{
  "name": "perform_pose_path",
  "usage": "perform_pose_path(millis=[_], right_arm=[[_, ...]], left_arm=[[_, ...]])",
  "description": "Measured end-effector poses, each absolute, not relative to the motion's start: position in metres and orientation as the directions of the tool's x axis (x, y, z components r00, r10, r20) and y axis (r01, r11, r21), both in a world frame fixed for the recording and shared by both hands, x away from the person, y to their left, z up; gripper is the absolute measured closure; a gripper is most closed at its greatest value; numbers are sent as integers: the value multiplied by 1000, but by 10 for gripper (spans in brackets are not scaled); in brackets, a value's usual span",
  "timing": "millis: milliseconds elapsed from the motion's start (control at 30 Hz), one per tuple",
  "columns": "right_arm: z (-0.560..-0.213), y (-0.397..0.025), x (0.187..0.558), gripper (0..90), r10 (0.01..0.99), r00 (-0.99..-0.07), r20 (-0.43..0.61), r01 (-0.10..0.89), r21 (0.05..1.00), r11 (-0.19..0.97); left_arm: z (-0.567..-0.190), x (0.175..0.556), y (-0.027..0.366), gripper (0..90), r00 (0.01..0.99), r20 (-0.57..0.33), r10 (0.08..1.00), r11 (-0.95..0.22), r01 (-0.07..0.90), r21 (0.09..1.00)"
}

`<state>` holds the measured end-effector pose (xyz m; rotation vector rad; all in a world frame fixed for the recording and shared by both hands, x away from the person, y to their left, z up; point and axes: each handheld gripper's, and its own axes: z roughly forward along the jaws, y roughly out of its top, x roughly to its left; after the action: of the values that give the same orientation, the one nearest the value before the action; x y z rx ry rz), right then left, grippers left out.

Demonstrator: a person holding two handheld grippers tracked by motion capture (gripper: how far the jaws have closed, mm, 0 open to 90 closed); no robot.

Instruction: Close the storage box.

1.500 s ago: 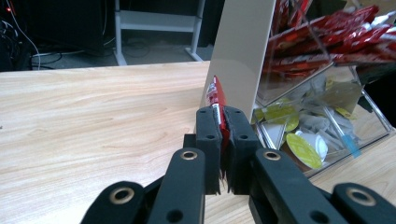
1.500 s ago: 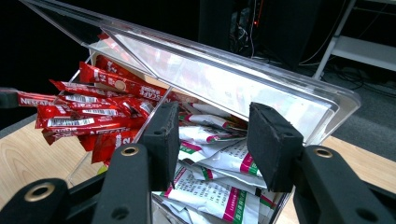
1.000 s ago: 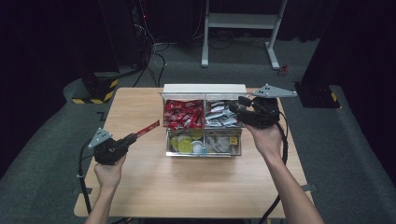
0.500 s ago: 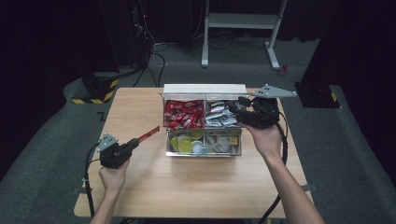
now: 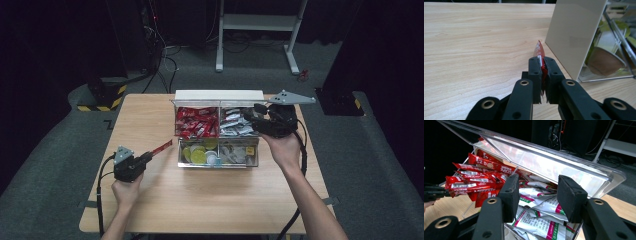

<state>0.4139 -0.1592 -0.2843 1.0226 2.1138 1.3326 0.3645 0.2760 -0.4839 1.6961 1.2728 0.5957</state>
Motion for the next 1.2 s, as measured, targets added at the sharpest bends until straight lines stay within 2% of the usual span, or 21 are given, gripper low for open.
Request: perform_pose_path(millis=[367,700,767,900,1067,1200], right_arm=[[-283,-161,414,525,774,-633,21,355,896,266],[-282,-160,412,524,776,-631,20,352,898,264],[-282,-160,413,527,774,-633,19,351,898,265],[-282,-160,412,523,775,-631,28,356,898,258],[-282,-161,411,522,776,-630,28,353,900,254],[-281,-162,410,519,778,-628,25,354,899,257]], left_arm=[[-507,370,264,808,354,-100,930,-130,569,812],[-525,369,266,769,323,-122,938,-114,625,773],[-526,369,267,736,326,-113,939,-127,629,767],[-527,366,268,599,316,-116,942,-116,627,771],[-527,361,271,472,306,-114,945,-113,633,766],[-525,353,274,404,302,-92,949,-123,622,773]])
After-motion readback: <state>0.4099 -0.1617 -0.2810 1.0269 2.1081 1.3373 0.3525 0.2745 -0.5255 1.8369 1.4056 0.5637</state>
